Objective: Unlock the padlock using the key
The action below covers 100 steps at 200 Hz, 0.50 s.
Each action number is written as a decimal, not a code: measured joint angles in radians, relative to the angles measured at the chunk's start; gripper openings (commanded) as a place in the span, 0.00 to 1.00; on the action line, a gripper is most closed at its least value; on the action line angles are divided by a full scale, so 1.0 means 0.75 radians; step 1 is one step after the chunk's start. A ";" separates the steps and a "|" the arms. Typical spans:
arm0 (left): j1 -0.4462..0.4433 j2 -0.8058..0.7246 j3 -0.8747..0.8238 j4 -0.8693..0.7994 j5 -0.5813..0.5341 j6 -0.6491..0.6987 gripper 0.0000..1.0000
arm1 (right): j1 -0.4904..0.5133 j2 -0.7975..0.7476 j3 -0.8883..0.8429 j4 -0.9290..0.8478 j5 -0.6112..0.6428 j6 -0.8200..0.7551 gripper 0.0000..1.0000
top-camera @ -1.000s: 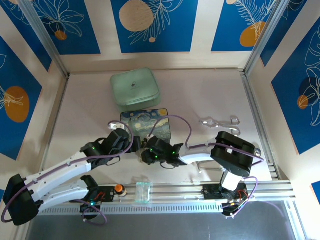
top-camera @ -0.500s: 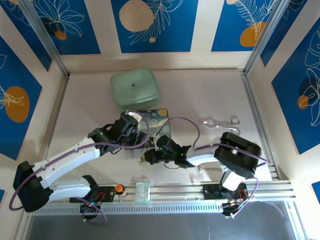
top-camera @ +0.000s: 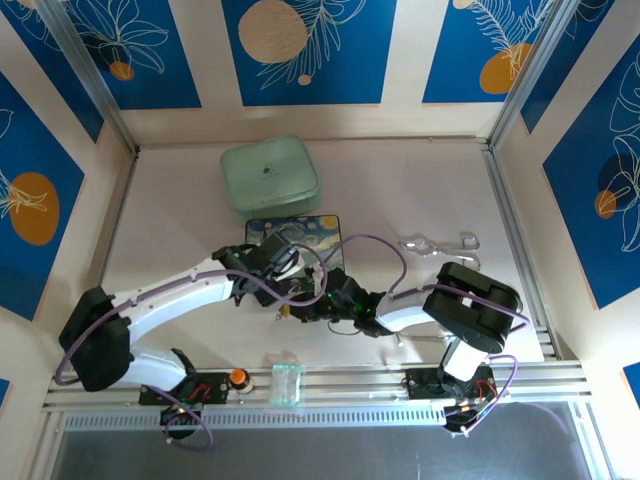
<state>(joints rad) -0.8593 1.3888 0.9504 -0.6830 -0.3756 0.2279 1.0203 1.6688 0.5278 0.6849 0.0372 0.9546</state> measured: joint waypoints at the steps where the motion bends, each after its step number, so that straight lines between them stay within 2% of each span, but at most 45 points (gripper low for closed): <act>1: 0.000 0.003 0.000 0.002 -0.001 -0.001 0.74 | 0.000 0.000 0.000 0.001 0.000 0.001 0.05; 65: -0.004 0.141 0.018 0.134 -0.074 0.035 0.54 | -0.023 -0.035 -0.033 -0.002 0.032 0.066 0.05; 100: -0.012 0.179 0.042 0.148 -0.099 0.048 0.52 | -0.033 -0.096 -0.044 -0.099 0.079 0.095 0.05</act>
<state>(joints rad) -0.8684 1.5230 0.9821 -0.5724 -0.4500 0.2638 0.9955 1.5970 0.4946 0.6109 0.0967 1.0260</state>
